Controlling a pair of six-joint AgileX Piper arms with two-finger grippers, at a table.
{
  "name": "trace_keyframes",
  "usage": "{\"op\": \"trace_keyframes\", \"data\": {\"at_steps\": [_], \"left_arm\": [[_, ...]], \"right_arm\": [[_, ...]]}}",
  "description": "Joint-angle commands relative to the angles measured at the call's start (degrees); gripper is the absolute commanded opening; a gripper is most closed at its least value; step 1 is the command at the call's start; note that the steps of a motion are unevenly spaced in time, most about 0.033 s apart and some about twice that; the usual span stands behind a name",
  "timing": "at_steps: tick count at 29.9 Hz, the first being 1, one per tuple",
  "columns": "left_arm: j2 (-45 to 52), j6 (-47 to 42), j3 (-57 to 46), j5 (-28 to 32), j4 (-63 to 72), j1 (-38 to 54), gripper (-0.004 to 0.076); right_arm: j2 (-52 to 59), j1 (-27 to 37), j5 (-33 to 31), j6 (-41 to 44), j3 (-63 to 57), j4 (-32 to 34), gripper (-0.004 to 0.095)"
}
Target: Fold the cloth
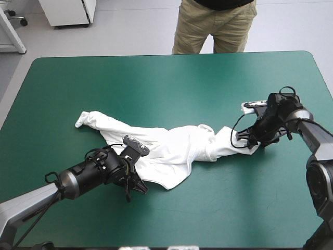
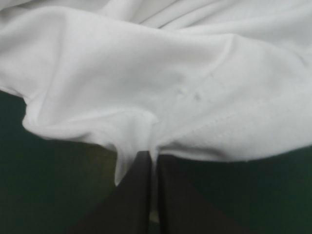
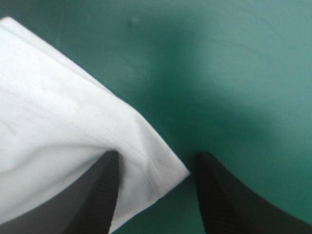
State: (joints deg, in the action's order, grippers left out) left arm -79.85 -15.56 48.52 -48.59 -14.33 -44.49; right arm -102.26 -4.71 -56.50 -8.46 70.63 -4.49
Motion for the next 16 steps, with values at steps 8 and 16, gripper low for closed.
{"op": "trace_keyframes", "data": {"at_steps": [8,16], "left_arm": [[3.00,-1.41,1.16,-0.62,-4.67,-0.01,-0.0009],[9.76,-4.36,15.37,-9.96,-21.95,0.38,-0.0002]], "right_arm": [[2.86,-3.82,0.77,-1.14,-2.15,-3.64,-0.0017],[19.14,-3.70,-0.39,-1.66,3.87,-4.58,-0.0017]]}}
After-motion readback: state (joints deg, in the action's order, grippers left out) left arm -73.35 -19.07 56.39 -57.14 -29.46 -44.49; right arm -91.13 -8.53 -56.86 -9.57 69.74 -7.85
